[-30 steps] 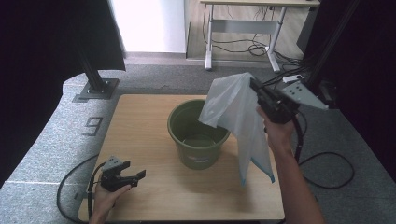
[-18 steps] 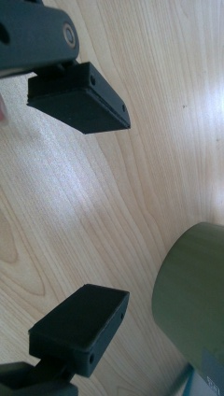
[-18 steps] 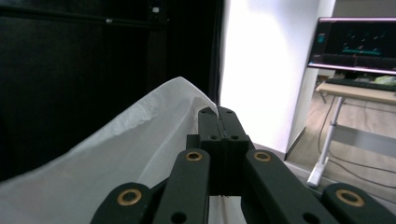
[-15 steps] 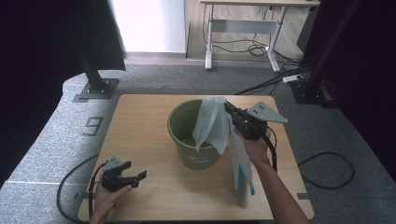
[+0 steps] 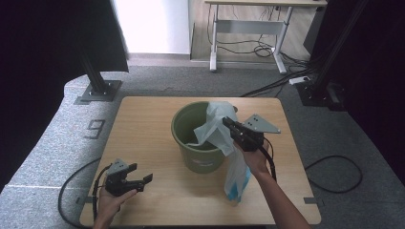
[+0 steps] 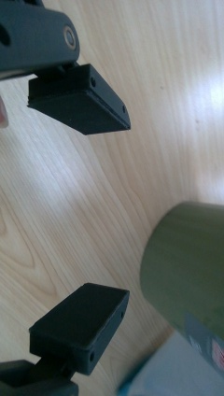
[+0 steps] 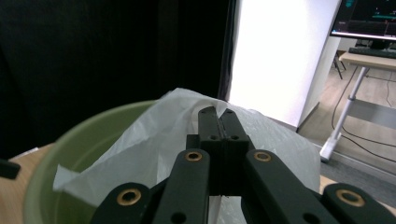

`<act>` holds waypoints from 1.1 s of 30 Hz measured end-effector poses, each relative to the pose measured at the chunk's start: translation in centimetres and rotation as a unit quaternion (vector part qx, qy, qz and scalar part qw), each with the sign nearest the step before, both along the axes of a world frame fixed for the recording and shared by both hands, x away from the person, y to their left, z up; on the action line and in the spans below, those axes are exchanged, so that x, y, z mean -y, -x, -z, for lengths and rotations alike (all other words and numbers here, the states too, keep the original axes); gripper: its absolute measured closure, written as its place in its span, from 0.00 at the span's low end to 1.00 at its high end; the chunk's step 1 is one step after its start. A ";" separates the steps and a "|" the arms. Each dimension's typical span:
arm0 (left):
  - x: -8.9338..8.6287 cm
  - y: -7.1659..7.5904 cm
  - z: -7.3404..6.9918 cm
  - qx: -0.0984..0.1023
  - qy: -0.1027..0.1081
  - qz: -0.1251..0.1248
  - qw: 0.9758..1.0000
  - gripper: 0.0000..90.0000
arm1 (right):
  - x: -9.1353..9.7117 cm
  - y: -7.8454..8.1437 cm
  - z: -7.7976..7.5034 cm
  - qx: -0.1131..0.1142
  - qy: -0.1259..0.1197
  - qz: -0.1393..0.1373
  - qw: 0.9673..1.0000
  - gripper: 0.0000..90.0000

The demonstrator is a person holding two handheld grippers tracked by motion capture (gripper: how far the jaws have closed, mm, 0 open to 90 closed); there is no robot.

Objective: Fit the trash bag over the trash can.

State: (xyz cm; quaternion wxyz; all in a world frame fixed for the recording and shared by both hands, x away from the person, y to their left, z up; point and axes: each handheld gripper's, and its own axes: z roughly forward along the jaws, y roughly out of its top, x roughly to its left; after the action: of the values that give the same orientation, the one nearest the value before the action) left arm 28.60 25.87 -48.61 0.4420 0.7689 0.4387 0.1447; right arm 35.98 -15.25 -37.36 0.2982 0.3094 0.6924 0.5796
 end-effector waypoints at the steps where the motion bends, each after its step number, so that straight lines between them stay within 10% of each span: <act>1: 0.4 0.1 -0.3 0.002 -0.002 0.005 1.000 0.19 | 0.1 0.0 0.5 -0.005 0.007 0.000 1.000 0.98; 8: 0.8 0.1 -0.5 -0.001 -0.002 0.012 1.000 0.19 | 0.2 0.3 1.4 -0.023 0.025 -0.017 0.999 0.96; 15: 0.4 0.1 -0.3 -0.007 0.005 0.006 1.000 0.19 | 1.0 1.4 0.9 -0.021 0.024 -0.052 0.998 0.51; 19: 0.4 -0.1 -0.2 -0.011 0.007 0.005 1.000 0.19 | 1.8 2.7 0.3 -0.013 0.011 -0.057 0.998 0.42; 33: 0.6 -0.1 0.0 -0.012 0.002 0.007 1.000 0.19 | 4.8 4.0 1.8 -0.034 0.003 -0.035 0.999 0.38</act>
State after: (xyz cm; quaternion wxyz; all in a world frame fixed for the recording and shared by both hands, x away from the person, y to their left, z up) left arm 28.72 25.23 -48.65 0.4395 0.7727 0.4389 0.1308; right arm 31.93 -20.02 -39.15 0.2553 0.3039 0.7139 0.5769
